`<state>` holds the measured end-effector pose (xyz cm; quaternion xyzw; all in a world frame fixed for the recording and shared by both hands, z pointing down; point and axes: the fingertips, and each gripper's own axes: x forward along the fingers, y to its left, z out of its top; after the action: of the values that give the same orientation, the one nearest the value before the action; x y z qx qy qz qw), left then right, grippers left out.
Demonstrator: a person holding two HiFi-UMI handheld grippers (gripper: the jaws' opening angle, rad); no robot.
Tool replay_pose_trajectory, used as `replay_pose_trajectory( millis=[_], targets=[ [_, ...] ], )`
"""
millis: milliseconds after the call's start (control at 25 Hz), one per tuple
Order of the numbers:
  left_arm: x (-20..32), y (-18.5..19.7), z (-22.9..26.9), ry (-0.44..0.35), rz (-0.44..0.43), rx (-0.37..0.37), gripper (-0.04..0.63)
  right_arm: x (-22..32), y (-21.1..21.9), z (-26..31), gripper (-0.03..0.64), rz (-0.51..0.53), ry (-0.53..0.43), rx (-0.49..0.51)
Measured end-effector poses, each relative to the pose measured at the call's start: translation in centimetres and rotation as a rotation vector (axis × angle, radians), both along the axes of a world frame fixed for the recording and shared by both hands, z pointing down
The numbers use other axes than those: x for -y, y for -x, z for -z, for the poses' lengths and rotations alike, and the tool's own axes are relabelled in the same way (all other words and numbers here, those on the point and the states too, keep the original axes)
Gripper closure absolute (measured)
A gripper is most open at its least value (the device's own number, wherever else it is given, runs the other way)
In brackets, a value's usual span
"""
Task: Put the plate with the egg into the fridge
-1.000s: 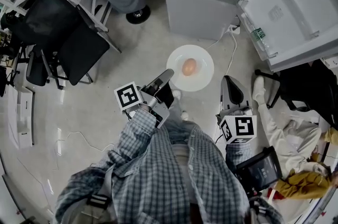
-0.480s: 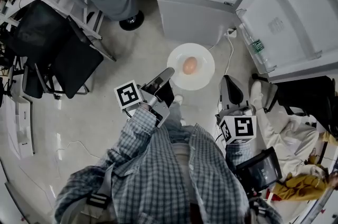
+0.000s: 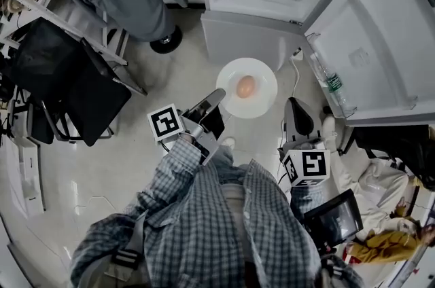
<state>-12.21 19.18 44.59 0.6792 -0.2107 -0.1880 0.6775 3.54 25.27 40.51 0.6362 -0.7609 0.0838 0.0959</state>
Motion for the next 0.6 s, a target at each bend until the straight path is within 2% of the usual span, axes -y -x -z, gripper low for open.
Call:
replay_pose_trajectory(
  millis=[440,600],
  targets=[
    [4.2,-1.5,-0.5,0.005,-0.003,-0.006,0.575,4.0,-0.7,-0.6,0.611,0.014,0.015,-0.036],
    [5.7,-2.2,-0.9,0.011,0.012,-0.004,0.575,5.8,-1.3,-1.0,0.611,0.029,0.009,-0.02]
  ],
)
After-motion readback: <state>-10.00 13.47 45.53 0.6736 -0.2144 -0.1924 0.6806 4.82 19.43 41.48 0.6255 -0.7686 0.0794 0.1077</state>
